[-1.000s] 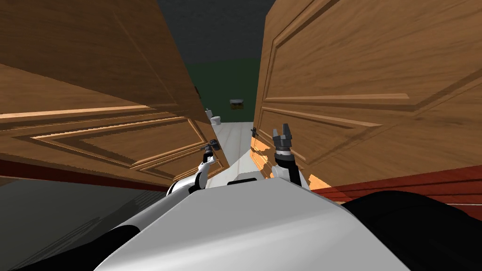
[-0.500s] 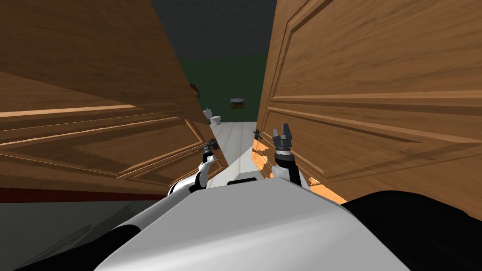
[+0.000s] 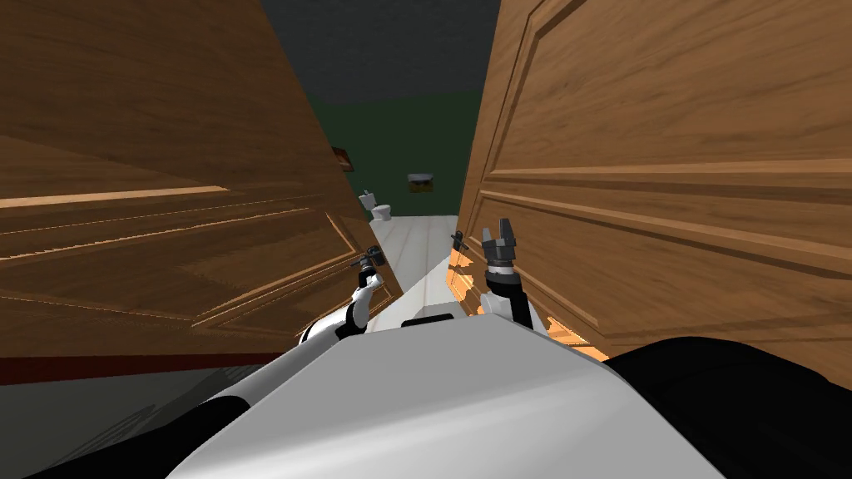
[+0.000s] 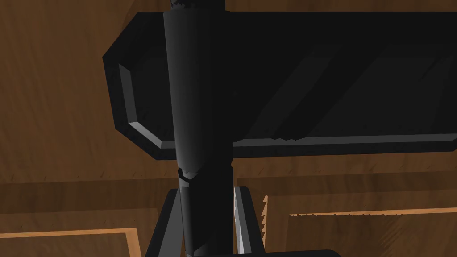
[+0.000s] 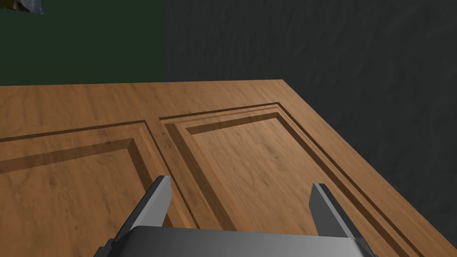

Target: Push the door open

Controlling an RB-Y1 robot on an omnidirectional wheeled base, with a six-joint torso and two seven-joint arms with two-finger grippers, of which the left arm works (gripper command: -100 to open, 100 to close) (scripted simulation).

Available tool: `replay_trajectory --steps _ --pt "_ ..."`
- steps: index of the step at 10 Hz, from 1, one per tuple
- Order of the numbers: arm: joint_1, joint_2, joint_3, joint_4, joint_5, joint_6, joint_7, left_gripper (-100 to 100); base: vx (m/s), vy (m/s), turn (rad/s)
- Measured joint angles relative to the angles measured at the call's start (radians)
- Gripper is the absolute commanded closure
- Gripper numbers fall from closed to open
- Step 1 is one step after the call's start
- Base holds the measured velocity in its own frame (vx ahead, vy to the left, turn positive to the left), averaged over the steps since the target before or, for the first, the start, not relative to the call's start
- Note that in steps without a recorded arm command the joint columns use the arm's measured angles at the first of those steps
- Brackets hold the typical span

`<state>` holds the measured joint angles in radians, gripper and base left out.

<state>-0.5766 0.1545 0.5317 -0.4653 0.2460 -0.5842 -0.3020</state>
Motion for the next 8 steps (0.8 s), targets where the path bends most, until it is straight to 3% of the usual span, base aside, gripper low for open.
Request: replay_trajectory --steps 1,2,3,4,7,8 --pt "-0.009 0.004 0.003 0.016 0.000 -0.008 -0.001 100 0.012 0.000 -0.005" --pt "0.007 -0.006 0.005 -0.023 0.001 0.007 -0.007 100 0.070 0.020 0.021" --pt "0.012 -0.014 0.019 -0.033 0.000 0.015 -0.017 100 0.122 0.007 0.034" --pt "-0.005 -0.010 0.033 0.010 -0.001 -0.008 -0.024 100 0.088 0.014 0.016" --pt "0.012 -0.027 0.059 -0.051 0.000 0.013 -0.046 100 0.073 0.018 0.009" --pt "0.010 -0.031 0.074 -0.046 -0.001 0.008 -0.056 100 0.108 0.014 0.011"
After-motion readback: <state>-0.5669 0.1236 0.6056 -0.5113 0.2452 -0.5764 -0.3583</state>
